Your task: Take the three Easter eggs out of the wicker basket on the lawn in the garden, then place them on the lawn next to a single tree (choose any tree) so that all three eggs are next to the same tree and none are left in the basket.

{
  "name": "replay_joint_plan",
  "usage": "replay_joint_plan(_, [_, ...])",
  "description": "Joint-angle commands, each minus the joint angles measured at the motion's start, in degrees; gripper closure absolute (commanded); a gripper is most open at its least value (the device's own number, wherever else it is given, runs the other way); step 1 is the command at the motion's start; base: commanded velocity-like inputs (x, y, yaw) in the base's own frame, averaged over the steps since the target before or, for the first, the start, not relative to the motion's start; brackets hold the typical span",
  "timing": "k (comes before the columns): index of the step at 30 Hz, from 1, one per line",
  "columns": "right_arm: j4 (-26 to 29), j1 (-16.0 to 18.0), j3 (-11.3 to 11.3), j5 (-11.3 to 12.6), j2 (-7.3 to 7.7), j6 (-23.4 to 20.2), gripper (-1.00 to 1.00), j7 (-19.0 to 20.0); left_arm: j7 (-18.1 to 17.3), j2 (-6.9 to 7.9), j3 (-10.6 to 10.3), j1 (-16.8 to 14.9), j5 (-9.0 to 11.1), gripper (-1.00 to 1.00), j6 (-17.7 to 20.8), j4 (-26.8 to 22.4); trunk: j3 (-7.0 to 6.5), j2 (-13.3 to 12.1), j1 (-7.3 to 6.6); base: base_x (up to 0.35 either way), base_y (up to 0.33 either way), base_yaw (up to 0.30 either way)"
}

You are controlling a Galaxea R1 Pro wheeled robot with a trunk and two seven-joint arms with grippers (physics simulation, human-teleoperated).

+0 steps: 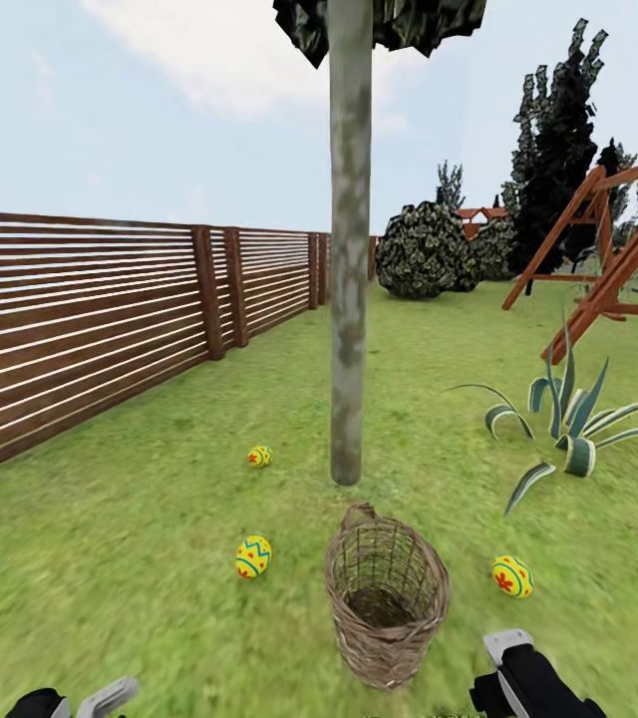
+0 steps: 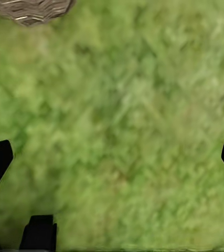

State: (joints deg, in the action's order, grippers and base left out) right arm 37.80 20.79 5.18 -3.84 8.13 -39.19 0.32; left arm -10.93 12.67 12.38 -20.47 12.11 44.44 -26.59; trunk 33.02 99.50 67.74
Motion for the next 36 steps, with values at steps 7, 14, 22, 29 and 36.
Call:
replay_joint_plan(7, [0.08, 0.04, 0.27, -0.38, 0.05, -0.36, -1.00, 0.03, -0.15, -0.02, 0.27, -0.01, -0.07, -1.00, 0.29, -0.02, -0.90, -2.79, -1.55, 0.000, 0.332, -0.256])
replay_joint_plan(14, [0.08, 0.04, 0.27, -0.38, 0.13, -0.37, -1.00, 0.03, -0.15, -0.02, 0.26, -0.01, -0.07, -1.00, 0.29, -0.03, -1.89, -5.60, -3.09, 0.000, 0.332, -0.265])
replay_joint_plan(22, [0.08, 0.04, 0.21, -0.38, 0.13, -0.37, -1.00, 0.03, -0.15, -0.02, 0.19, -0.01, -0.07, -1.00, 0.29, -0.02, -3.03, -8.80, -4.84, 0.000, 0.332, -0.266])
replay_joint_plan(29, [0.08, 0.04, 0.26, -0.38, 0.13, -0.44, -1.00, 0.03, -0.17, -0.02, 0.19, -0.01, -0.07, -1.00, 0.29, 0.03, -4.15, -11.61, -6.38, -0.062, 0.332, -0.127])
replay_joint_plan(36, [0.08, 0.04, 0.24, -0.30, 0.13, -0.45, -1.00, 0.03, -0.15, -0.03, 0.19, -0.01, -0.07, -1.00, 0.29, 0.04, -5.41, -14.42, -7.92, -0.085, 0.332, -0.003])
